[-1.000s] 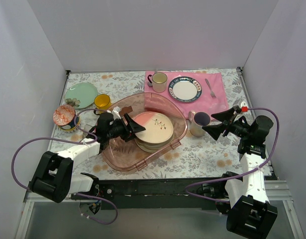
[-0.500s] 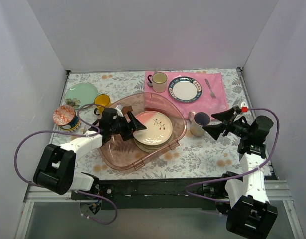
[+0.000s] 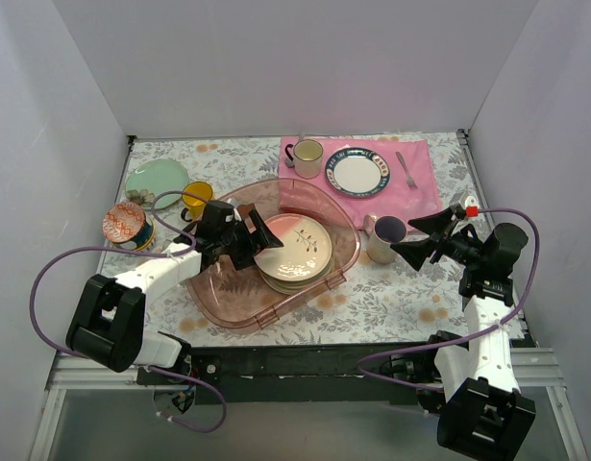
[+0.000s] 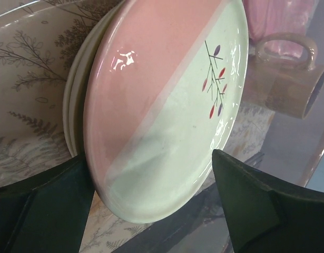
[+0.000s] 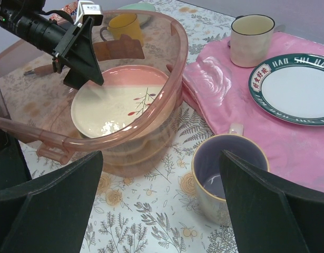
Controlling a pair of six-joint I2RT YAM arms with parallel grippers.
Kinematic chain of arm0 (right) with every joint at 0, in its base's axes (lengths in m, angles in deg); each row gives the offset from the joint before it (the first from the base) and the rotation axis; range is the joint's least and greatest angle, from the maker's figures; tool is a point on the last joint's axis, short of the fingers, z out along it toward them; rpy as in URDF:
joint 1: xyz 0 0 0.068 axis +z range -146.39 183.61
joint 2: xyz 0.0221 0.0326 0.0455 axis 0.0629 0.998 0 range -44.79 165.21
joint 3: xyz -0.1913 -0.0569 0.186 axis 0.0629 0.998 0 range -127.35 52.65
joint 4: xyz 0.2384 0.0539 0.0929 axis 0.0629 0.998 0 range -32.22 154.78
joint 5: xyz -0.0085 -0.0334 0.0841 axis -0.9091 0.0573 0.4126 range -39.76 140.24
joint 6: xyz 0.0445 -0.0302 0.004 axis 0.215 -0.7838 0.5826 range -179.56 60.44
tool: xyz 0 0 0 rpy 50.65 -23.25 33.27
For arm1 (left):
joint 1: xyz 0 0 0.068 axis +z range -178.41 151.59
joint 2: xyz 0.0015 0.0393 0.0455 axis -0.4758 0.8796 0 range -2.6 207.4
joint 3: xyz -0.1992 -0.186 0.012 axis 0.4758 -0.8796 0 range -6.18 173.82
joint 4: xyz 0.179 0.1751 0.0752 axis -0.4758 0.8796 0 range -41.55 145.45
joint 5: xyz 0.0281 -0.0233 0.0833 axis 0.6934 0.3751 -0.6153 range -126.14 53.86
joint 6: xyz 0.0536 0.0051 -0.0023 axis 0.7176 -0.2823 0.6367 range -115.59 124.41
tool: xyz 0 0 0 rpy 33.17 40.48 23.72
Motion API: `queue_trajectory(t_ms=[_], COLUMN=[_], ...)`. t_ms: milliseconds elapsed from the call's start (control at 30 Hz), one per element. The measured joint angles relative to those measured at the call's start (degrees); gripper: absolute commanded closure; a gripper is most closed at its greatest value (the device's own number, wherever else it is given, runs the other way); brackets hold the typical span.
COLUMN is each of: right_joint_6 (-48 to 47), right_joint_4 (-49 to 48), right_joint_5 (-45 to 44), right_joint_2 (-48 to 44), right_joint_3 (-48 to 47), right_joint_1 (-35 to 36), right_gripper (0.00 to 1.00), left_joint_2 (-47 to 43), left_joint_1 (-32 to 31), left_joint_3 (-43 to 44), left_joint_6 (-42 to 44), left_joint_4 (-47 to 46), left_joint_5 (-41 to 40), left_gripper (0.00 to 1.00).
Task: Place the mixed dishes into the plastic bin
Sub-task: Place the plate in the plastic bin.
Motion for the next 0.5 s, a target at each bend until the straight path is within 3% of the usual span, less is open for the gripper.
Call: queue_trajectory(t_ms=[500], right_joint_6=[-0.1], right_joint_4=[0.2], right_joint_5=[0.0], right_joint_2=[-0.3], right_joint_3=[0.0], right_joint_1=[0.0], right_gripper=[0.01], left_joint_2=[0.2], left_joint_1=[-1.8], left_joint_3=[4.1], left_joint_6=[4.3], left_joint_4=[7.4], left_joint_5=[-6.7], left_gripper=[0.13])
